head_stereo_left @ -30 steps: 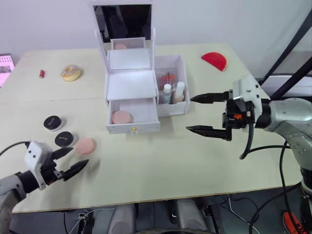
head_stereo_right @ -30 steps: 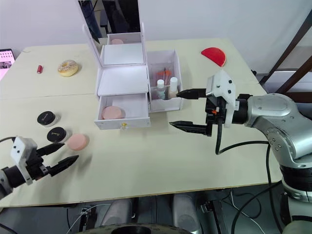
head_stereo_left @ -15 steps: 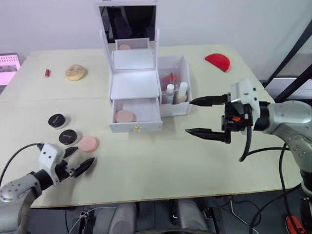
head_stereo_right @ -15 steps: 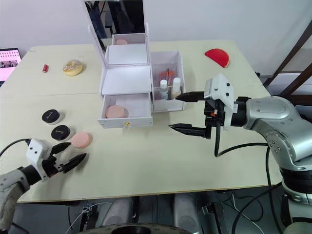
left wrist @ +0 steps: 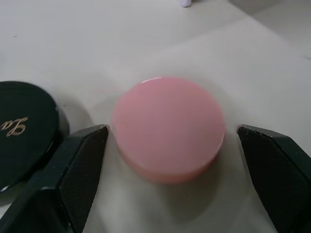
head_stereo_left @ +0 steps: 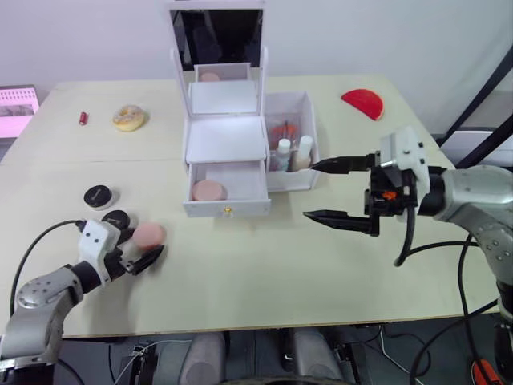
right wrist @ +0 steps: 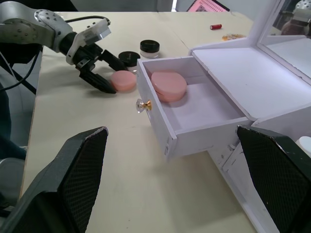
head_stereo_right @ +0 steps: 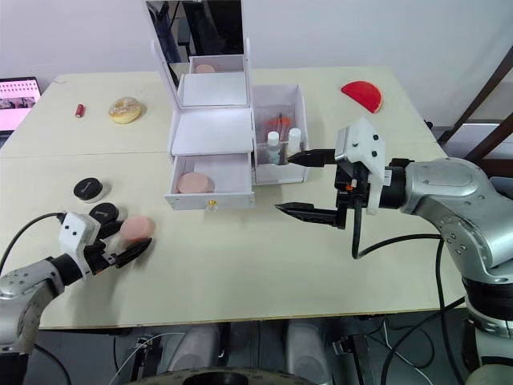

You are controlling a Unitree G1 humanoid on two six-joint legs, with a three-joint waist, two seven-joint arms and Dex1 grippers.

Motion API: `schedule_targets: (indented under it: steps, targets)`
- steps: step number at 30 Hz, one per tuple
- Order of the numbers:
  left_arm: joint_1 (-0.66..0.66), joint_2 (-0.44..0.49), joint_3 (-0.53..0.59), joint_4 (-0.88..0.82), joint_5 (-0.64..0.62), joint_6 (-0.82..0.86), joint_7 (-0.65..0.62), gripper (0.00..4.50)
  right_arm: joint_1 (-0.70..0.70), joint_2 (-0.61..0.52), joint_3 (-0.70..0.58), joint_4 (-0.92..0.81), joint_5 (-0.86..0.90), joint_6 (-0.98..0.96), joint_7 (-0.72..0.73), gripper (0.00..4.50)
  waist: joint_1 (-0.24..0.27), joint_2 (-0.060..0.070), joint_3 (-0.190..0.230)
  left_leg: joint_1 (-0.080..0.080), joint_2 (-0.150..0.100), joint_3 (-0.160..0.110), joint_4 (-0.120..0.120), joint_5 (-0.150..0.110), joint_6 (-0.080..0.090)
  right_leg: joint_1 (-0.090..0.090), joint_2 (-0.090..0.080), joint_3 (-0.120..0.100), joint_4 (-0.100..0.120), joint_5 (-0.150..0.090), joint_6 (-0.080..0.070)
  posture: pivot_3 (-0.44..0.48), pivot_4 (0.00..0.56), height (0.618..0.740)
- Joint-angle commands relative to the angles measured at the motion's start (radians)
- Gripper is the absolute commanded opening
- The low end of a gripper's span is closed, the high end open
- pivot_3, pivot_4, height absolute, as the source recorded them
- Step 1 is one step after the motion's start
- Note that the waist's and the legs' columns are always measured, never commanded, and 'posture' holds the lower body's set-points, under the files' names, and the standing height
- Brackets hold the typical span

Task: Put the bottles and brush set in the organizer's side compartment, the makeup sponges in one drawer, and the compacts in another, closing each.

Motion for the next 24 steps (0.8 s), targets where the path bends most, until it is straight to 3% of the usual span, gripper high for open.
schedule_targets:
  steps: [1,4,7,9,18,24]
  targets:
    - [-0.020,-0.006,-0.042,0.022,0.007,0.013,0.003,4.47,-0.016,-0.009,-0.034,-0.033,0.017,-0.001,-0.009,4.50,-0.001,0.000,0.000,0.000,0.000,0.000,0.000,0.000,0.000,0.000,0.000,0.000,0.000,0.000,0.000,0.000,0.150,0.739]
    - [-0.016,-0.003,-0.046,0.022,0.004,0.013,-0.002,4.47,-0.019,-0.010,-0.035,-0.037,0.022,0.003,-0.016,4.50,-0.001,0.000,0.000,0.000,0.000,0.000,-0.001,0.000,0.000,0.000,0.000,0.000,-0.001,0.000,0.000,0.000,0.150,0.739]
    - [-0.013,-0.001,-0.040,0.020,-0.001,0.016,-0.002,3.63,-0.019,-0.011,-0.038,-0.041,0.027,0.006,-0.022,4.50,-0.001,0.000,0.000,-0.001,0.000,0.000,-0.002,0.000,0.000,0.000,0.000,0.000,-0.001,0.000,0.000,0.000,0.150,0.739]
    - [-0.014,0.003,-0.034,0.020,-0.004,0.018,-0.002,2.73,-0.017,-0.010,-0.038,-0.043,0.026,0.008,-0.025,4.50,-0.001,0.000,0.000,-0.001,0.000,0.000,-0.002,0.000,0.000,-0.001,0.000,0.000,-0.001,0.000,0.000,0.000,0.150,0.739]
    - [-0.016,0.069,0.021,-0.060,-0.065,0.099,-0.020,2.69,-0.011,0.001,-0.033,-0.046,0.026,0.007,-0.036,4.50,-0.005,-0.001,0.000,-0.003,0.000,0.000,-0.002,0.000,0.000,-0.001,0.000,0.000,-0.005,0.000,0.000,0.000,0.150,0.739]
    - [-0.042,0.220,0.146,-0.171,-0.208,0.227,-0.110,2.69,0.003,-0.001,-0.040,-0.048,0.026,0.007,-0.042,4.50,-0.008,-0.002,0.001,-0.012,0.000,-0.001,-0.002,0.000,0.000,-0.008,0.001,-0.001,-0.007,0.003,-0.004,0.000,0.150,0.739]
